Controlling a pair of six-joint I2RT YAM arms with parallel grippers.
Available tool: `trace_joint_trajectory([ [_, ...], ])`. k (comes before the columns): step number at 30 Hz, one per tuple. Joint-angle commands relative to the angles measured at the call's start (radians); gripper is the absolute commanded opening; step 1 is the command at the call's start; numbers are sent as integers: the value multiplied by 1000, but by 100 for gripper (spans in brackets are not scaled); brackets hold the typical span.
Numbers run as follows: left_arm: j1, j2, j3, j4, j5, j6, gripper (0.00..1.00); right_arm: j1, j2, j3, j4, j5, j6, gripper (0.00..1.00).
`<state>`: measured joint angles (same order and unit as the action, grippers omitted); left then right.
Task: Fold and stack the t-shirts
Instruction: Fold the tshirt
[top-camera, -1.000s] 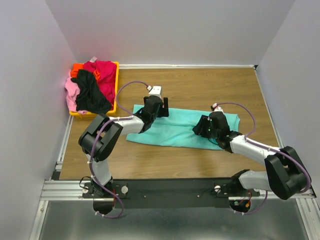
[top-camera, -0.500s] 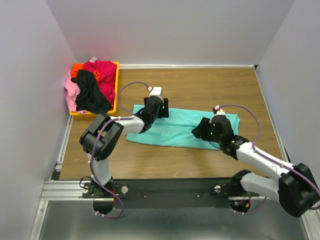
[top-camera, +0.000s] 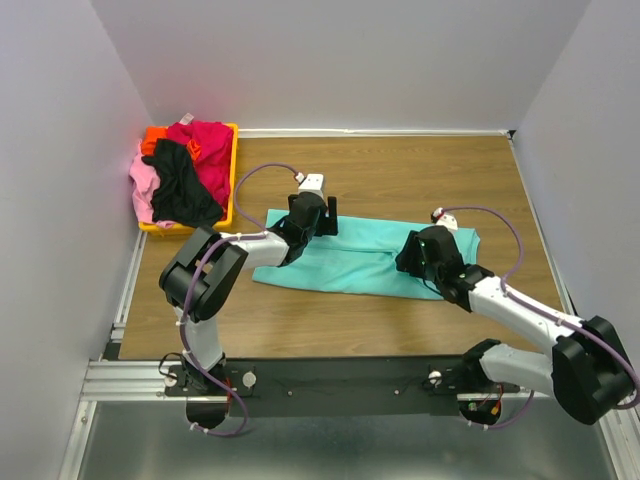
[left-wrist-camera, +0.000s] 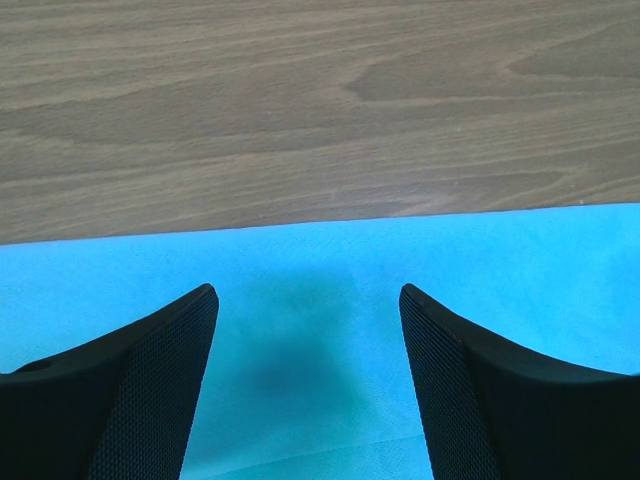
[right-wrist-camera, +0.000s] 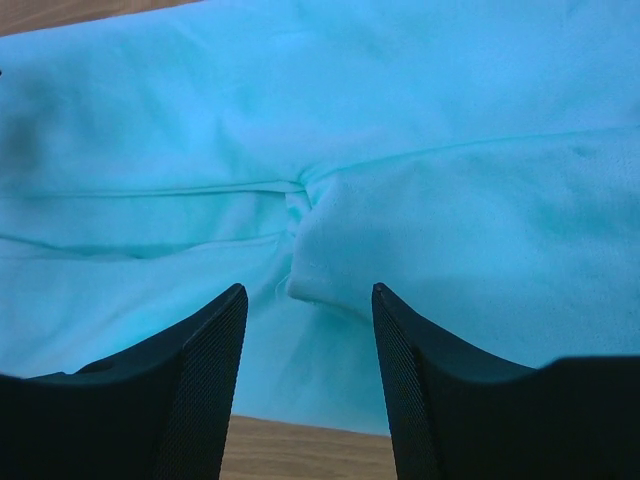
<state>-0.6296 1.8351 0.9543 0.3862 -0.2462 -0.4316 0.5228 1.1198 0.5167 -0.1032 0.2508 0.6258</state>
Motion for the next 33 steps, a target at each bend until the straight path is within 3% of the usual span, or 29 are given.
trace_joint_trajectory([
  [1, -2, 27, -15, 8, 15, 7, 81, 6, 20, 39, 14, 100, -21, 61],
  [8, -1, 13, -34, 10, -8, 19, 82, 6, 64, 14, 59, 122, -31, 62],
  [18, -1, 15, -52, 13, -15, 16, 82, 6, 137, -52, 132, 94, 15, 50],
  [33, 5, -2, -138, 10, -39, -18, 82, 5, 302, 25, 134, 51, 38, 57],
])
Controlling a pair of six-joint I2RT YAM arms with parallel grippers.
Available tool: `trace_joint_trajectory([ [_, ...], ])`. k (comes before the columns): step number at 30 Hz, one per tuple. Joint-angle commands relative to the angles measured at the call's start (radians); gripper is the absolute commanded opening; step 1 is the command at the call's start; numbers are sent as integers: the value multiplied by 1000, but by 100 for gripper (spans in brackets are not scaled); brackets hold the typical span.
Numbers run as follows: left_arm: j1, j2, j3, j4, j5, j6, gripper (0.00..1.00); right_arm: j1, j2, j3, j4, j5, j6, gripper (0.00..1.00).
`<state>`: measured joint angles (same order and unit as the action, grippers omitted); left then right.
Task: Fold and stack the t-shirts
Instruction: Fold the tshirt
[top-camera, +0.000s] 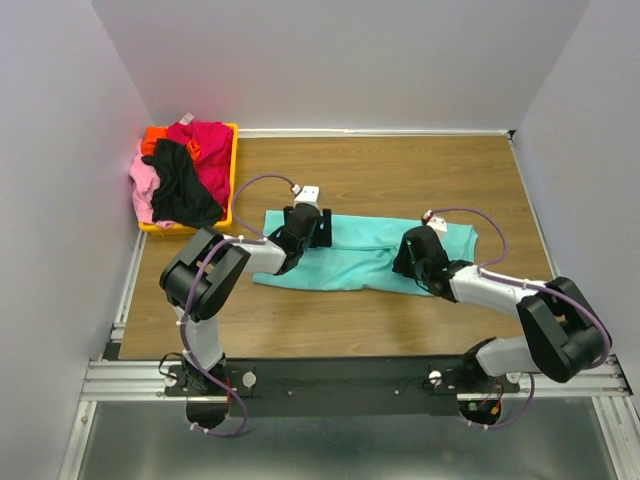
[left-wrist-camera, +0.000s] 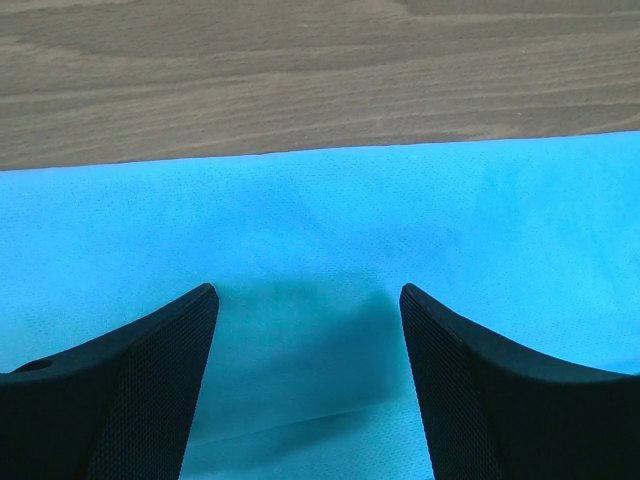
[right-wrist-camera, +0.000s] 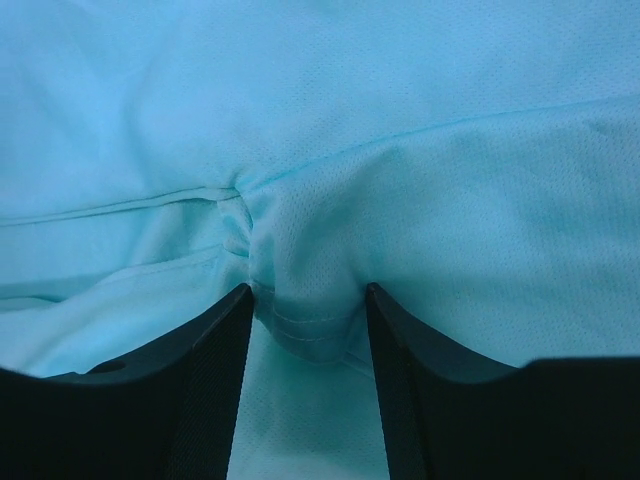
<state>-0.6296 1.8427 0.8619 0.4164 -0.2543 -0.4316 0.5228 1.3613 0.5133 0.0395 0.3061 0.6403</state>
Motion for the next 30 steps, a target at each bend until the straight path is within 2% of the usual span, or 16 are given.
trace_joint_trajectory([
  [1, 5, -17, -63, -21, -46, -22, 82, 5, 74, 37, -9, -2, 25, 58],
  [9, 5, -79, -126, -21, -71, -41, 82, -47, 212, 154, -7, 5, -21, 61],
  [17, 5, -97, -181, -21, -79, -65, 82, -124, 378, 351, -9, -41, -135, 74],
  [21, 4, -112, -213, 5, -51, -73, 82, -139, 438, 416, -10, -82, -160, 77],
  [26, 2, -169, -230, 10, -51, -68, 82, -139, 397, 436, -12, -140, -177, 81],
  [30, 2, -215, -216, 10, -31, -64, 82, -141, 293, 386, -21, -170, -180, 83],
])
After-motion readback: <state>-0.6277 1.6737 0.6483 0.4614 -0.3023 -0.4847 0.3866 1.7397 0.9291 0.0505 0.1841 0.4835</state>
